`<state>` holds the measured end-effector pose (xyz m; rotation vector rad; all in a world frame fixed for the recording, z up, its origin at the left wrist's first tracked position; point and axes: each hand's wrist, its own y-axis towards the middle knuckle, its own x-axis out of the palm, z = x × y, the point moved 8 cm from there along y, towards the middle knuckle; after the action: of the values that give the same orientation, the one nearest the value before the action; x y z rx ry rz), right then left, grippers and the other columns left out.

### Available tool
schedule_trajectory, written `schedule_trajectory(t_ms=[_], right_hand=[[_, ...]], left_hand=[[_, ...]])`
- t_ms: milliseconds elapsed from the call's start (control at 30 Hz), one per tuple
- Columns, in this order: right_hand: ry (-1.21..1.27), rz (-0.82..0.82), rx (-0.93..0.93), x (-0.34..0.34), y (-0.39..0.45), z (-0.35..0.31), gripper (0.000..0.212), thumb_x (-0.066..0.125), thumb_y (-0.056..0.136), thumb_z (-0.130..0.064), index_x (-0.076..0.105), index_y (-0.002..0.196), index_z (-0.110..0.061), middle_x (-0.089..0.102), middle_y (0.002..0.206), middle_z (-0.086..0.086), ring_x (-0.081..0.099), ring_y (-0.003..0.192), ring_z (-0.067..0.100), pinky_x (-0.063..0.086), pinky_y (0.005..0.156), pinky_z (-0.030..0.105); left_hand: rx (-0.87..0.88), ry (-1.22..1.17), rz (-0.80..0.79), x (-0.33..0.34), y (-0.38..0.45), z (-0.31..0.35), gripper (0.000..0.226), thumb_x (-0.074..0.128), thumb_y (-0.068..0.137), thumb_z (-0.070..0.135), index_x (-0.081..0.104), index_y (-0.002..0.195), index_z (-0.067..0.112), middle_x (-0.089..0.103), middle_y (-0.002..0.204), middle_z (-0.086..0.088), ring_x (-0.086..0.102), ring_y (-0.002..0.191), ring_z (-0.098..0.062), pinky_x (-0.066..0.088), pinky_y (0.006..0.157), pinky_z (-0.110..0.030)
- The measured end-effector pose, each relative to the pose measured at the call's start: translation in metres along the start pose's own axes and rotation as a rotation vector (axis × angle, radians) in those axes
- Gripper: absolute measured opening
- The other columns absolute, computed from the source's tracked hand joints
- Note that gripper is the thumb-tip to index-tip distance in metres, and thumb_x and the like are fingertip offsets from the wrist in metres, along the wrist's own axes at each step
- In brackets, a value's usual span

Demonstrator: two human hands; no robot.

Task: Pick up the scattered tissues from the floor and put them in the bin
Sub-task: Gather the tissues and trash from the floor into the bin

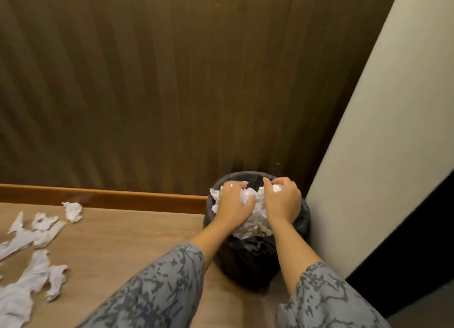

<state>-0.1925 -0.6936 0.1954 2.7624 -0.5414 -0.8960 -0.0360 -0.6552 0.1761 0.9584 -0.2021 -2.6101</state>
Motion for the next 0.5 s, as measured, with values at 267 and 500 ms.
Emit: schedule_trajectory(t_ms=[267,500], right_hand=[[-0.023,-0.091,0.239,0.027,0.001,-0.008,0.014,0.061,0.091,-0.037,0.066,0.1,-0.027,0.062,0.122,0.003,0.042,0.125,0.03,0.02,0.112,0.055],[0.516,-0.36,0.157,0.124,-0.067,-0.125,0.013,0.056,0.094,-0.025,0.067,0.1,-0.02,0.066,0.094,-0.004,0.059,0.088,0.015,0.046,0.069,0.024]], left_hand=[[0.027,0.209,-0.231,0.01,0.004,-0.021,0.06,0.056,0.089,0.023,0.033,0.144,0.018,0.036,0.151,-0.006,0.02,0.144,-0.028,0.014,0.119,-0.047],[-0.005,0.372,0.099,-0.125,0.001,-0.073,0.018,0.058,0.089,0.022,0.06,0.106,0.021,0.064,0.108,0.0,0.057,0.102,-0.018,0.049,0.087,-0.037]])
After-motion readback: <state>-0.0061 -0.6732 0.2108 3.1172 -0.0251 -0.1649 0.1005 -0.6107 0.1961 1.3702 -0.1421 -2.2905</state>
